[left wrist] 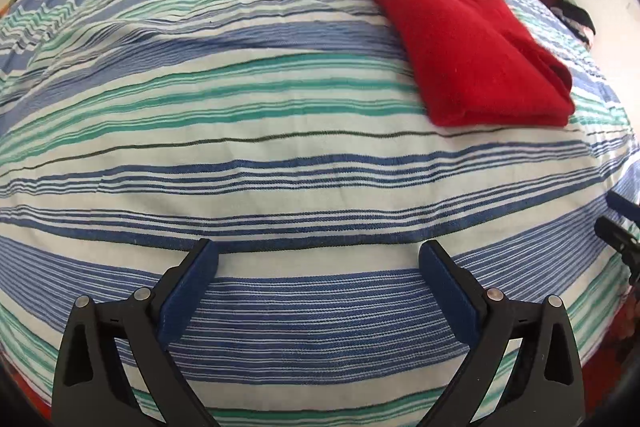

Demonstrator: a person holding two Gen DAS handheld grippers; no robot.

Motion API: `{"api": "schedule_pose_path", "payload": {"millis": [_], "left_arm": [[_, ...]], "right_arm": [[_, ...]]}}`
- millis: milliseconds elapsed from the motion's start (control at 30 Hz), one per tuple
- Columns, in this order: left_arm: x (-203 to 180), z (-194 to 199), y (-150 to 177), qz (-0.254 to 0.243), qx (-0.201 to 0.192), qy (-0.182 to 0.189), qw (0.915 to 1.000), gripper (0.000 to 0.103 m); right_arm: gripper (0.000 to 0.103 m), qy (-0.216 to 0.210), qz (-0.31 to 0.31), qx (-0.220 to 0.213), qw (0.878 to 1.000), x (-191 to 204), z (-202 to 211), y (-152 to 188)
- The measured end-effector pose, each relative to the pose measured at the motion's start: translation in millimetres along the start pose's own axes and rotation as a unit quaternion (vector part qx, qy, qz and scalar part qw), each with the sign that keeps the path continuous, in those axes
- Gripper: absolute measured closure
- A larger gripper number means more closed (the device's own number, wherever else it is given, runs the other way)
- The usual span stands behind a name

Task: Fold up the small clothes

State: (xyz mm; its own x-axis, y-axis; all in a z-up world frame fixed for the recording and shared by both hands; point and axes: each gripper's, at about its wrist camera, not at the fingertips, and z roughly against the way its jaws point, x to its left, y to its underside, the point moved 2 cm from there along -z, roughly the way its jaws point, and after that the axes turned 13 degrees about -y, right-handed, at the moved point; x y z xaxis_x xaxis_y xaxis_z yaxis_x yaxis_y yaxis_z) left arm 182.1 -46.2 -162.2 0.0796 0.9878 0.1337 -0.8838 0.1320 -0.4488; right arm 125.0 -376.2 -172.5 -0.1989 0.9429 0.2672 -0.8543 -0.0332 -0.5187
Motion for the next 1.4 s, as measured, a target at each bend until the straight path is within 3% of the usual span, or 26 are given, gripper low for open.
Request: {"api": "schedule_pose_path", "payload": {"millis": [133,233,300,333,467,533,600,633,667,700,767,867,967,1133,1200,1267,1333,1367,1400], "left_arm": [[20.4,23.0,-50.3,0.064,-0.038,0.065,0.9951,0.002],[8.7,12.5,-96.7,0.088,-0.022,0.106,0.9902,0.002],[-8.7,-4.9,-118.8,0.079,-0.003,0.106,0.9912,0.002],[-18.3,-14.0,-125.6,0.074,0.006,0.099,0.9923,0.003],[-52.3,-45.7,-126.7,0.056,0.050,0.107,0.9914,0.004],[-61.8,-54.9,-123.3,0.051,0.057,0.119,0.9899,0.004],[-65.9,-57.8,-121.2,0.055,0.061,0.125,0.9888,0.006],[-66.2,-57.5,-121.3,0.059,0.067,0.137,0.9866,0.026],[-67.5,-56.6,-122.8,0.058,0.081,0.161,0.9819,0.064],[-70.1,-53.5,-125.3,0.058,0.099,0.183,0.9764,0.073],[-72.0,-35.6,-137.2,0.046,0.084,0.166,0.9815,0.077],[-65.6,5.4,-162.7,0.033,0.029,0.159,0.9864,0.078],[-47.1,50.0,-193.8,0.048,-0.025,0.168,0.9844,0.078],[-28.5,110.0,-222.3,0.041,-0.112,0.161,0.9798,0.077],[-28.9,107.7,-216.4,0.037,-0.108,0.150,0.9820,0.074],[-33.2,82.5,-199.6,0.042,-0.077,0.130,0.9876,0.055],[-35.7,46.4,-164.6,0.048,-0.034,0.088,0.9944,0.039],[-36.2,32.2,-141.2,0.043,-0.015,0.061,0.9971,0.040],[-35.6,23.2,-116.5,0.036,-0.003,0.044,0.9984,0.041]], "right_arm": [[0.011,-0.089,-0.052,-0.076,0.992,-21.1,37.3,-41.3],[0.011,-0.174,-0.126,-0.111,0.970,-46.3,30.8,-91.3],[0.011,-0.240,-0.181,-0.103,0.948,-60.1,4.4,-121.5],[0.011,-0.253,-0.200,-0.093,0.942,-65.2,-11.6,-132.1],[0.023,-0.284,-0.247,-0.023,0.926,-70.9,-79.2,-146.9],[0.024,-0.306,-0.248,-0.004,0.919,-60.4,-98.6,-144.8],[0.025,-0.318,-0.225,0.003,0.921,-46.7,-106.3,-147.2],[0.028,-0.319,-0.217,0.012,0.923,-40.6,-110.3,-148.9],[0.046,-0.317,-0.210,0.023,0.925,-34.9,-113.9,-149.0],[0.077,-0.304,-0.197,0.038,0.931,-29.6,-116.6,-150.0],[0.077,-0.289,-0.174,0.054,0.940,-18.8,-116.4,-155.4],[0.077,-0.274,-0.120,0.032,0.954,1.1,-94.9,-179.7],[0.077,-0.274,-0.074,-0.020,0.959,22.5,-58.4,-216.1],[0.077,-0.284,0.012,-0.091,0.954,54.9,-0.3,-265.7],[0.077,-0.285,0.028,-0.092,0.954,62.5,4.2,-270.7],[0.073,-0.282,0.026,-0.079,0.956,59.5,-2.4,-260.7],[0.057,-0.260,0.009,-0.048,0.964,44.8,-19.8,-238.1],[0.037,-0.227,0.002,-0.031,0.974,34.7,-29.7,-222.2],[0.028,-0.187,-0.002,-0.018,0.982,22.3,-37.1,-203.7]]}}
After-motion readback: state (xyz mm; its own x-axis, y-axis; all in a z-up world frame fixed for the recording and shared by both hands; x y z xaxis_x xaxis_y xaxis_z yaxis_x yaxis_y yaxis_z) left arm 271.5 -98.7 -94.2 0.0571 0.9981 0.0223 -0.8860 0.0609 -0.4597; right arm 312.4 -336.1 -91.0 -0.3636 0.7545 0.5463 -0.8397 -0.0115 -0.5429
